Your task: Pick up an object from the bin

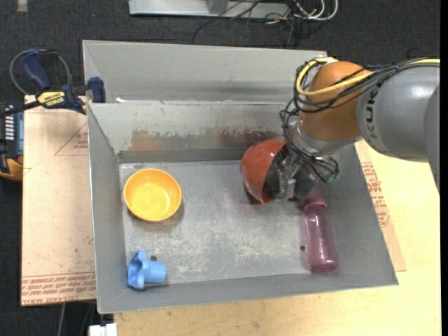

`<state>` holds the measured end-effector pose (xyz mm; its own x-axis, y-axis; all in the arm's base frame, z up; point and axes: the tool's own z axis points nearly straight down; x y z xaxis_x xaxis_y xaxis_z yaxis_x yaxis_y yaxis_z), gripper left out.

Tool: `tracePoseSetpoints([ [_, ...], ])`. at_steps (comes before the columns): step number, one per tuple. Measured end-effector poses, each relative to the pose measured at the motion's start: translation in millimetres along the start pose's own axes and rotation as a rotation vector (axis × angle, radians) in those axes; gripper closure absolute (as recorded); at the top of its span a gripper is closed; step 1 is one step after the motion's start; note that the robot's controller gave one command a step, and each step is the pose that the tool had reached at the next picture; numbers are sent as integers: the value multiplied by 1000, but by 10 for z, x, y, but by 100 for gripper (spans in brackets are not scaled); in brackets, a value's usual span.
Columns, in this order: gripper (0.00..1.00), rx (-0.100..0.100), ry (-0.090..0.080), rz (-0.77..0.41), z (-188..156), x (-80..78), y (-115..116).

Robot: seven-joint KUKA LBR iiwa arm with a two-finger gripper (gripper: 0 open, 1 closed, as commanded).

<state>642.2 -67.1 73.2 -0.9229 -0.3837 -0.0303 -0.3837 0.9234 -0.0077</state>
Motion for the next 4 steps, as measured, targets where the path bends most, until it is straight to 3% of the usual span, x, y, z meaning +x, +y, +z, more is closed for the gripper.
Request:
tracePoseSetpoints([
  [4,100,0,0,0,0,0,-1],
])
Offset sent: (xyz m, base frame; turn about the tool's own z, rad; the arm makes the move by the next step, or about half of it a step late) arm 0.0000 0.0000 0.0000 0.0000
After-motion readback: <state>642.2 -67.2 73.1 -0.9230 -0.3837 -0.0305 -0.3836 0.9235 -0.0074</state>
